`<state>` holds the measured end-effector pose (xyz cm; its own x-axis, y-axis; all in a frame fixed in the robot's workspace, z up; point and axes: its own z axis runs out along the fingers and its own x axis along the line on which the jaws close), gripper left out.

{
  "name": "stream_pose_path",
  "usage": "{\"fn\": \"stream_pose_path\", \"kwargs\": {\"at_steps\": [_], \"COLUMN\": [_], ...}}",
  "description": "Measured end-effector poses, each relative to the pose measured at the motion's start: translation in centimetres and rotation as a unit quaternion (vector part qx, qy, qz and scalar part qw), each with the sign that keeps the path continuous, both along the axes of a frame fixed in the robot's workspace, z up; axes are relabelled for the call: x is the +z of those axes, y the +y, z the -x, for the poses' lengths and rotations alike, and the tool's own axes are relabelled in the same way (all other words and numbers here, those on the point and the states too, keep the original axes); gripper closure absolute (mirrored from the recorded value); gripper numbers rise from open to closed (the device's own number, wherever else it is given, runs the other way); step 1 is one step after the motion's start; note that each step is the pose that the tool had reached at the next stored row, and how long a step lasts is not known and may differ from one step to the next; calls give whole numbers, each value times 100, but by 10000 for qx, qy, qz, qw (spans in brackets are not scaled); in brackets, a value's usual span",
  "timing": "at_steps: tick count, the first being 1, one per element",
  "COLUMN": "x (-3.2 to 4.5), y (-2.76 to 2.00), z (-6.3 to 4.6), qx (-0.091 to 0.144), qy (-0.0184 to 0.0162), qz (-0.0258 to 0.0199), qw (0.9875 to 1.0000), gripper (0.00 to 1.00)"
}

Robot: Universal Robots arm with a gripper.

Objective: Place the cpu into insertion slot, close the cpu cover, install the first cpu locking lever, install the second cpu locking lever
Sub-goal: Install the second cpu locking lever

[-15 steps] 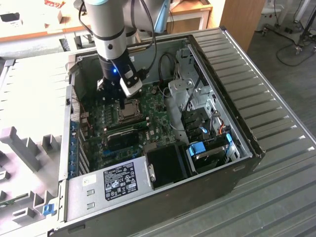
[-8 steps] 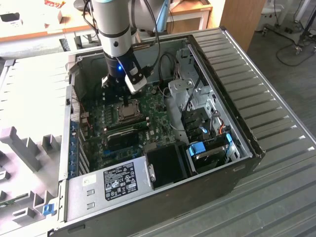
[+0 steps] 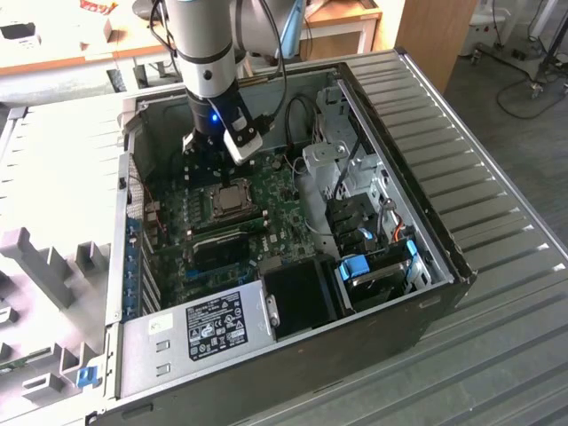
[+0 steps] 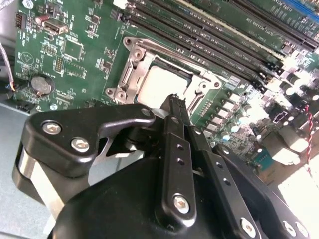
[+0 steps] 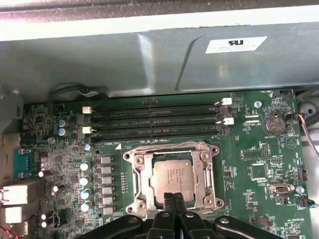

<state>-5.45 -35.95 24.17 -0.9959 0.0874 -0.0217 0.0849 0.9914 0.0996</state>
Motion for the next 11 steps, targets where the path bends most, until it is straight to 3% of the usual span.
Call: {"fn": "stream_pose_path", "kwargs": {"at_steps": [11], "x": [-3], "y": [2], "z": [-13], "qx": [-1], "qy": [-8], "qz": [1], "qw": [10000], "gripper": [90]}}
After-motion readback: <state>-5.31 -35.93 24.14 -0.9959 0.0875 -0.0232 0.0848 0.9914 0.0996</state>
